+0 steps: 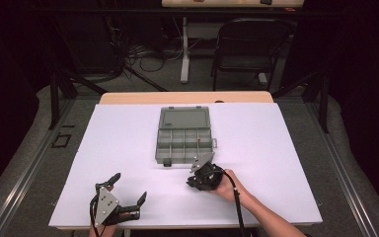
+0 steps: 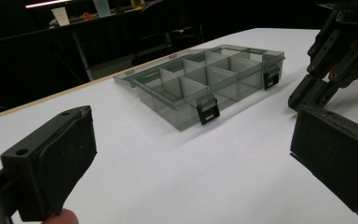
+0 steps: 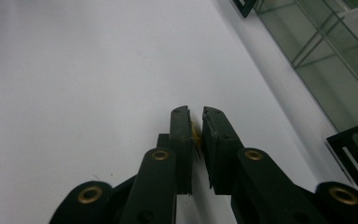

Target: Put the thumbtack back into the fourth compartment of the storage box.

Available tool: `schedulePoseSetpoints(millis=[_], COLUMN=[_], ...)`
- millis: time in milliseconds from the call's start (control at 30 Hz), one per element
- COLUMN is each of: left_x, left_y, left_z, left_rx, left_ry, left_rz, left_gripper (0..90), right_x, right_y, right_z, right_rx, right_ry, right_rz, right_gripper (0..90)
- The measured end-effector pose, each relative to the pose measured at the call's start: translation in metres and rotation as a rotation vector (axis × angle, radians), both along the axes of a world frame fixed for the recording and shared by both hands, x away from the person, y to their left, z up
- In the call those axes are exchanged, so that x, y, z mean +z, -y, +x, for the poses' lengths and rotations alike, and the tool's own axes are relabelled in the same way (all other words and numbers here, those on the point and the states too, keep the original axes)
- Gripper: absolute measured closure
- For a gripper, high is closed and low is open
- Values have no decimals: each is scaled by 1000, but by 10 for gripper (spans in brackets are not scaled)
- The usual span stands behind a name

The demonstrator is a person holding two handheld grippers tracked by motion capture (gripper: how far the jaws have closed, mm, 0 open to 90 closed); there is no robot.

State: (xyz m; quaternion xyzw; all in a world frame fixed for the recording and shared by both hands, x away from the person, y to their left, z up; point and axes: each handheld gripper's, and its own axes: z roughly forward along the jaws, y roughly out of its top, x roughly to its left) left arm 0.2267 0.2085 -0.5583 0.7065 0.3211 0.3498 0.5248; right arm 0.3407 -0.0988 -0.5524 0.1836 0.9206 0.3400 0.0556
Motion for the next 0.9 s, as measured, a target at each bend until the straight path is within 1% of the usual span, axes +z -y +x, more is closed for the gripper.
schedulePoseSetpoints(millis=[200, 300, 533, 900], left_x=[0, 0, 0, -1], left_y=[0, 0, 1, 1], left_z=[0, 0, 1, 1], left_rx=[2, 1, 1, 3], left_ry=[-1, 0, -2, -2], left_rz=[-1, 0, 1, 1], left_gripper=[0, 0, 0, 0], right_x=[2, 4, 16, 33], right_y=[0, 2, 6, 13], right_z=[-1, -2, -3, 1], right_rx=[7, 2, -8, -33], right_ry=[10, 11, 38, 70], right_rz=[-10, -2, 17, 50], right_gripper=[834, 834, 835, 835])
